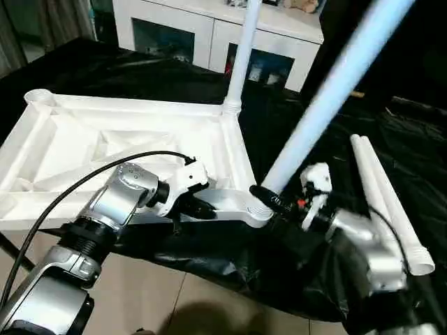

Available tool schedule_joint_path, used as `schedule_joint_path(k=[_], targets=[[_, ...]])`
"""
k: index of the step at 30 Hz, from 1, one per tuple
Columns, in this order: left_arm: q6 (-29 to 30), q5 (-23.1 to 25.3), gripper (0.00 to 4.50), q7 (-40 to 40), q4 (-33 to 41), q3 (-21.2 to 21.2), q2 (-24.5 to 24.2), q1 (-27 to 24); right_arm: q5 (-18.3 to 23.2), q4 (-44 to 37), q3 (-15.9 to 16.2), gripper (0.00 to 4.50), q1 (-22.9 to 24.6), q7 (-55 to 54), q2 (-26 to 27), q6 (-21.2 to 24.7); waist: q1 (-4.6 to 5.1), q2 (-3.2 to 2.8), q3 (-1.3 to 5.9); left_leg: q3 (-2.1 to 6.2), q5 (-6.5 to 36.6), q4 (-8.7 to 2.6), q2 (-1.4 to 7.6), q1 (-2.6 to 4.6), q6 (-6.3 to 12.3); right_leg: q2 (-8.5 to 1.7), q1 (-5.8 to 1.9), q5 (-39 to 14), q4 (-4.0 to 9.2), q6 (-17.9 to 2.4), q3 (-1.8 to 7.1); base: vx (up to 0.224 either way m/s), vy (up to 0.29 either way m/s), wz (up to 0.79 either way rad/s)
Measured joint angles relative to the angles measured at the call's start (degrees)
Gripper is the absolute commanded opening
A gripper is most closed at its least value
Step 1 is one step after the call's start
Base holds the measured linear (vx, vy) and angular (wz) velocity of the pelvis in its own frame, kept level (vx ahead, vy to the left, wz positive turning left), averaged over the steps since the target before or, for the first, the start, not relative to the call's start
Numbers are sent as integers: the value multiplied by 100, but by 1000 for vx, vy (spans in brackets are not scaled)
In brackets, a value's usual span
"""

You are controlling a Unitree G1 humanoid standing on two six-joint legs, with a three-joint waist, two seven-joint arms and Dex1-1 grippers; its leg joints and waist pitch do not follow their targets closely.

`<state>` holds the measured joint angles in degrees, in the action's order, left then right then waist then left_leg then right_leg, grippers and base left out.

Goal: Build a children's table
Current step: Insert table leg to table base

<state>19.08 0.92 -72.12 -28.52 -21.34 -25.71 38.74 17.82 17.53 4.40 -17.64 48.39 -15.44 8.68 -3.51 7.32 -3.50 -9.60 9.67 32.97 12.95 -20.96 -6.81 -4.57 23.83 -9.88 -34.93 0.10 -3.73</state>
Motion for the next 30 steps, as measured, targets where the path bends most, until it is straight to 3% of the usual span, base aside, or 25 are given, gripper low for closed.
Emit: schedule_joint_path(k=[9,20,27,30], targets=[[-46,1,0,-33,23,-49,20,0,-40,29,64,186,-90,431,-265,123,-25,4,4,-5,0,-4,0,-1,0,0,-2,-10,2,2,3,0,0,0],[-391,-93,0,-758,182,-216,-281,-129,60,-108,259,186,126,1359,-441,-40,-98,41,30,-5,1,-8,4,11,-1,4,-10,-32,3,5,3,0,0,0],[-575,32,0,-658,-175,-218,-147,-22,39,214,248,186,98,1231,-326,-279,-145,64,46,3,3,-21,1,98,-4,4,-62,-35,4,10,2,0,0,0],[-531,56,0,-437,-283,-187,-105,22,-13,509,157,186,-16,940,-122,-431,-139,63,46,27,3,-29,-1,99,-3,4,-66,-36,18,11,-11,0,0,0]])
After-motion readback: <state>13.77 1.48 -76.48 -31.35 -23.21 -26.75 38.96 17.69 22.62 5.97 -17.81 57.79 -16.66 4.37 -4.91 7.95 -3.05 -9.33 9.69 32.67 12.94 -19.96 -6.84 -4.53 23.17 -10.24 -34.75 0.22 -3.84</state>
